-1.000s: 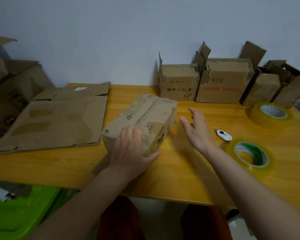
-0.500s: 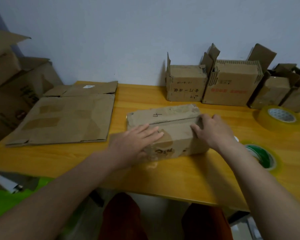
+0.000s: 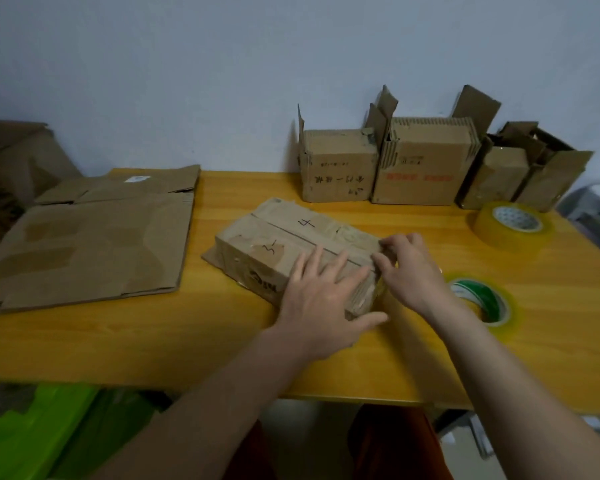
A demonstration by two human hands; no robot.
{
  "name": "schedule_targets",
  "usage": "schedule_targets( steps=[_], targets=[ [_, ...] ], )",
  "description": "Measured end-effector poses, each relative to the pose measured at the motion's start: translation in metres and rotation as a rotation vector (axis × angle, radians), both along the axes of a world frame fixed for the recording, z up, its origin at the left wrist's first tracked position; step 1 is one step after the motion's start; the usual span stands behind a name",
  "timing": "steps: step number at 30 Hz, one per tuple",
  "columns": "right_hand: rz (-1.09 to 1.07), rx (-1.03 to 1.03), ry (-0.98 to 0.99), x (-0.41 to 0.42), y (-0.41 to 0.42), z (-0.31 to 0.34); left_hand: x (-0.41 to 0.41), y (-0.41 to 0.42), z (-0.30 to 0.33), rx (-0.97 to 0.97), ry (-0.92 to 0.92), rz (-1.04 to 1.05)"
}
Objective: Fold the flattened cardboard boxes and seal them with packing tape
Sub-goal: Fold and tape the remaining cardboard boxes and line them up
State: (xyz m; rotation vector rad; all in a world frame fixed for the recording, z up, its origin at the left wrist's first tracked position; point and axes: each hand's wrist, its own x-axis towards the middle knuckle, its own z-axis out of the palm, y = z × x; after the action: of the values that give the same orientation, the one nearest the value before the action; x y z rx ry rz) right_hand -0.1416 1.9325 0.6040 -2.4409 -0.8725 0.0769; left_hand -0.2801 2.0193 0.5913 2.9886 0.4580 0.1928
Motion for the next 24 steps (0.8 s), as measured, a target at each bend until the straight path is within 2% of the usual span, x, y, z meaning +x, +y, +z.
schedule_targets(
  steps=[4,9,13,15,18,21,24],
  targets=[
    [0.022,0.059,-0.018,-0.011,-0.007,-0.006,-0.012,0.040,-0.006,0.080,-0.027,-0.116],
    [0.192,0.142,-0.018,-0.023,-0.028,-0.018,-0.036,0.071,-0.019,0.210,-0.142,-0.151],
    [-0.001,0.080,-0.214,-0.006,-0.066,-0.036,-0.040,0.065,-0.025,0.203,-0.304,-0.018],
    [-0.117,0.038,-0.272,0.003,-0.087,-0.044,-0.039,0.047,-0.026,0.122,-0.430,0.034],
    [-0.195,-0.181,-0.290,0.010,-0.108,-0.052,-0.029,0.008,-0.036,-0.046,-0.537,-0.157],
    [-0.164,-0.376,-0.256,0.012,-0.116,-0.055,-0.011,-0.024,-0.044,-0.280,-0.423,-0.192],
    [-0.091,-0.274,-0.181,0.010,-0.122,-0.053,0.007,-0.041,-0.042,-0.494,-0.318,-0.045]
  ],
)
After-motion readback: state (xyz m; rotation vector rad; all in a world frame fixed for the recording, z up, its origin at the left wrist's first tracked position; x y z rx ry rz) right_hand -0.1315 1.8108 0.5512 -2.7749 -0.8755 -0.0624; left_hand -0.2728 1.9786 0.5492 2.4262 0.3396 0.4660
